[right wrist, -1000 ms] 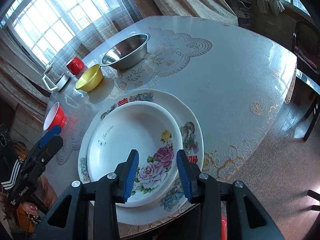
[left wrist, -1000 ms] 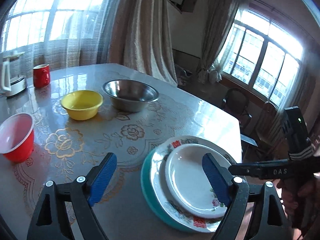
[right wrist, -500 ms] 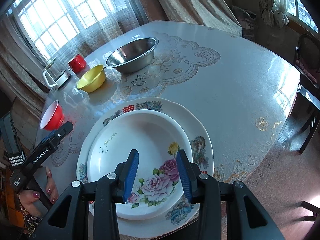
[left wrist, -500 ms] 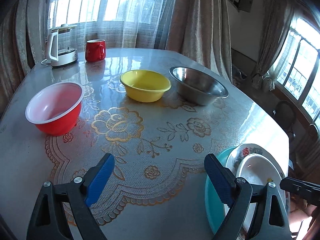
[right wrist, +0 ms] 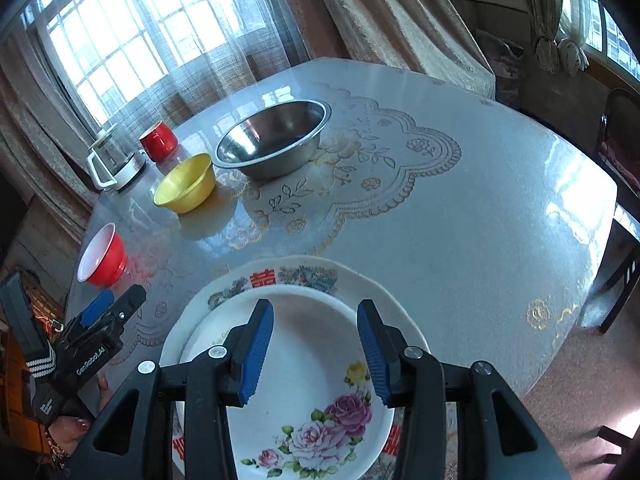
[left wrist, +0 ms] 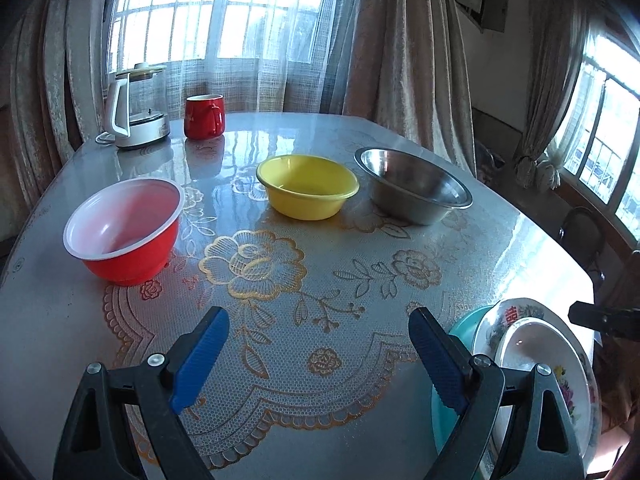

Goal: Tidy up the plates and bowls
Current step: 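Move both grippers away from the plates to the steel bowl rim, then close the right gripper on the steel bowl rim while the left gripper grasps it too, then carry the steel bowl with both grippers beside the plate stack and lower it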

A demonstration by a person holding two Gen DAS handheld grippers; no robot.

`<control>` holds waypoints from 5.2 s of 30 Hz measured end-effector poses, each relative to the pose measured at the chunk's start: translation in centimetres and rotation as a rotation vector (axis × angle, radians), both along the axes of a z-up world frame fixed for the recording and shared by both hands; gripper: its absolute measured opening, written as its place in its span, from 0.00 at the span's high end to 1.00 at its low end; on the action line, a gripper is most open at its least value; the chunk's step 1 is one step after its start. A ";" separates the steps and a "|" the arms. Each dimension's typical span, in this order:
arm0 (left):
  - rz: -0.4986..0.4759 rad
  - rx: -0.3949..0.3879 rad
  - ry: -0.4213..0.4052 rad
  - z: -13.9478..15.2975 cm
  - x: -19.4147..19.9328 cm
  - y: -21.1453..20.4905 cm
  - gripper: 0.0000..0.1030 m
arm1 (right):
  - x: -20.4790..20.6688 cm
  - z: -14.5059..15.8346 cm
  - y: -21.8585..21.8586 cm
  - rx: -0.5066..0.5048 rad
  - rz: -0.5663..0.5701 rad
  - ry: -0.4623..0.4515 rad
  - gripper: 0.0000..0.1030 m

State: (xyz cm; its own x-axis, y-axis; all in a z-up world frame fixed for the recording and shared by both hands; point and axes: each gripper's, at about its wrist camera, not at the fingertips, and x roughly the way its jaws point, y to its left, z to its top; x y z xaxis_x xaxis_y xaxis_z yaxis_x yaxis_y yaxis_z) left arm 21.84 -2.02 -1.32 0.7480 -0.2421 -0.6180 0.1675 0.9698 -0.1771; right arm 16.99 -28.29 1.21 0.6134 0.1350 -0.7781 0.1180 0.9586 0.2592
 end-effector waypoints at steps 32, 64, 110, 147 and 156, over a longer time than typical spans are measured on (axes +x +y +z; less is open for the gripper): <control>0.091 -0.142 0.096 1.5 5.6 0.3 0.09 | 26.4 -4.3 -3.9 0.117 0.057 0.141 0.60; -0.122 0.069 0.333 -0.6 19.2 -13.9 0.39 | 21.2 -5.9 -6.5 0.137 0.185 0.079 0.78; -0.216 0.175 0.153 4.8 6.7 -13.1 0.73 | 9.3 0.2 -4.5 0.021 0.215 -0.034 0.81; 0.035 0.012 0.168 2.4 -6.5 0.6 0.77 | 1.0 0.7 7.1 0.157 0.361 -0.061 0.81; 0.138 0.007 0.199 0.9 -8.1 4.7 0.77 | 1.2 -0.7 11.7 0.175 0.452 -0.013 0.80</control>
